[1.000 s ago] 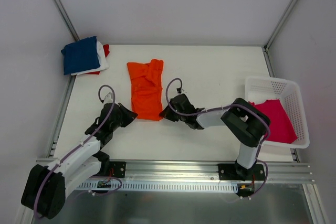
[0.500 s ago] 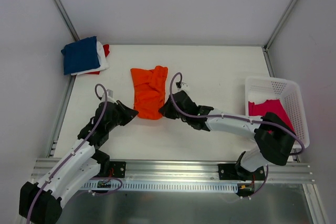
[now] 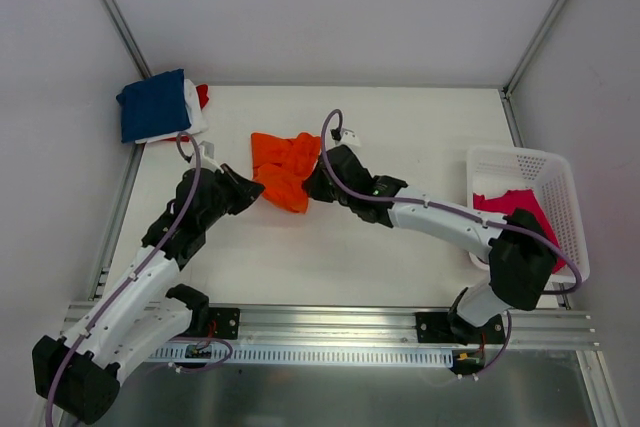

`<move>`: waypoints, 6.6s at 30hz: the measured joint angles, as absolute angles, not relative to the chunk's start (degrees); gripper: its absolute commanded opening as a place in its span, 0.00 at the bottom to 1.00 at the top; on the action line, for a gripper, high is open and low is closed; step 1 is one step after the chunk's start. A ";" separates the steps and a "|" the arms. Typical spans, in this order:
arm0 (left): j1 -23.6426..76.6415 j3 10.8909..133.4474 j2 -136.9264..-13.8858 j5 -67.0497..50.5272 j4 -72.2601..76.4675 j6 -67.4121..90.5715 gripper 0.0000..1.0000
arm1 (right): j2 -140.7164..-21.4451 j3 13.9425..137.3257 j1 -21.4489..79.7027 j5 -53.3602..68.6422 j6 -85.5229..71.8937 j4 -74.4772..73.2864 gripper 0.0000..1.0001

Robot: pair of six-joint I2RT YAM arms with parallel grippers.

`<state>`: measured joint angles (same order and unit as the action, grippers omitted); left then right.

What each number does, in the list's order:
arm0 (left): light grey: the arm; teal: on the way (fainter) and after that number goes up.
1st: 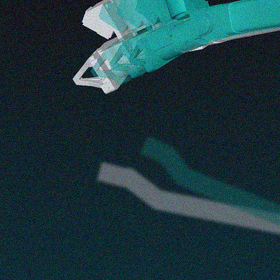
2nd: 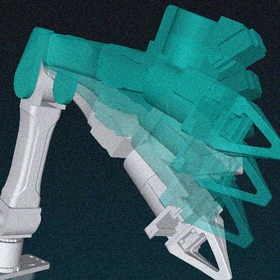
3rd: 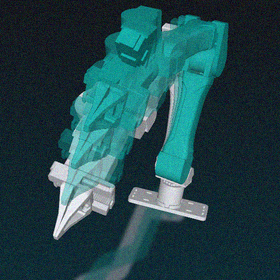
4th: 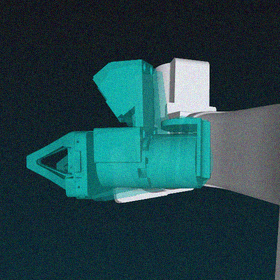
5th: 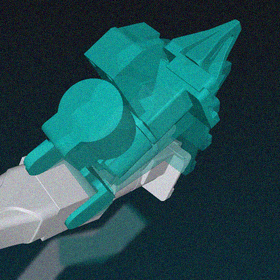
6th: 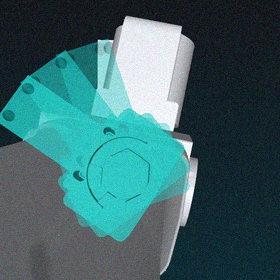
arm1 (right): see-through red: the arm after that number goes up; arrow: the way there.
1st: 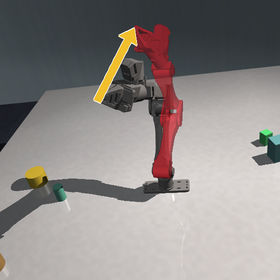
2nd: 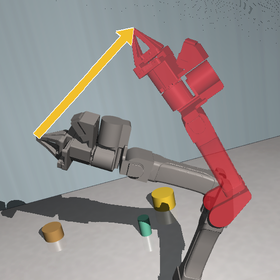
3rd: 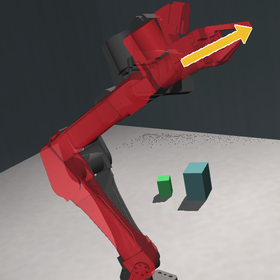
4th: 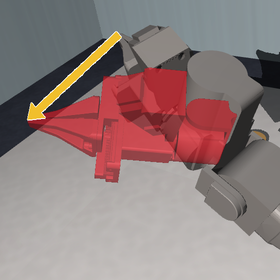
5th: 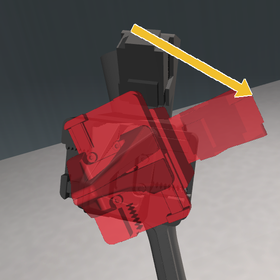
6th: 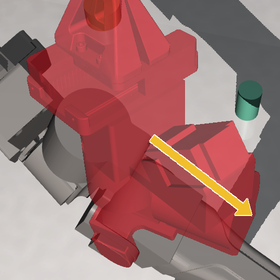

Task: Fold and stack the t-shirts
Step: Fold the tshirt

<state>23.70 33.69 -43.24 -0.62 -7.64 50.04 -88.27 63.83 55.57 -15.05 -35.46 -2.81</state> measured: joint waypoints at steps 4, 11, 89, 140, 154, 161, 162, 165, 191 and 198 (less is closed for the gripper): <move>23.70 37.15 -47.27 0.78 -7.99 48.82 0.00 | -91.20 68.95 53.12 -14.17 -34.09 -4.84 0.01; 23.70 41.89 -53.63 3.90 -8.05 47.53 0.00 | -97.06 77.45 49.23 -11.68 -31.90 -7.44 0.01; 1.83 102.72 -139.31 -34.02 20.29 35.11 0.99 | -146.30 126.10 27.29 -12.19 -27.66 -7.64 0.01; 11.92 44.84 -33.87 -11.40 -21.93 10.92 0.99 | -151.70 132.92 26.70 25.10 -43.68 14.15 0.00; 11.90 43.94 -33.28 -9.91 -21.98 10.74 0.99 | -162.41 133.45 26.17 23.86 -50.35 28.58 0.00; 12.84 43.35 -33.52 -9.45 -22.13 10.28 0.99 | -161.62 129.25 26.11 23.20 -49.28 32.16 0.00; 13.26 43.35 -33.69 -9.30 -22.26 10.13 0.99 | -161.23 128.53 26.09 23.09 -49.01 32.36 0.01; 14.76 43.35 -34.15 -8.45 -22.59 9.76 0.99 | -159.04 125.56 26.04 21.71 -47.75 32.56 0.00; 19.57 43.35 -36.38 -6.92 -23.53 9.30 0.99 | -155.33 115.70 12.08 -3.07 -60.10 36.18 0.01; 20.23 43.35 -36.60 -6.79 -23.55 9.30 0.99 | -152.38 108.36 10.96 -4.58 -65.82 41.82 0.59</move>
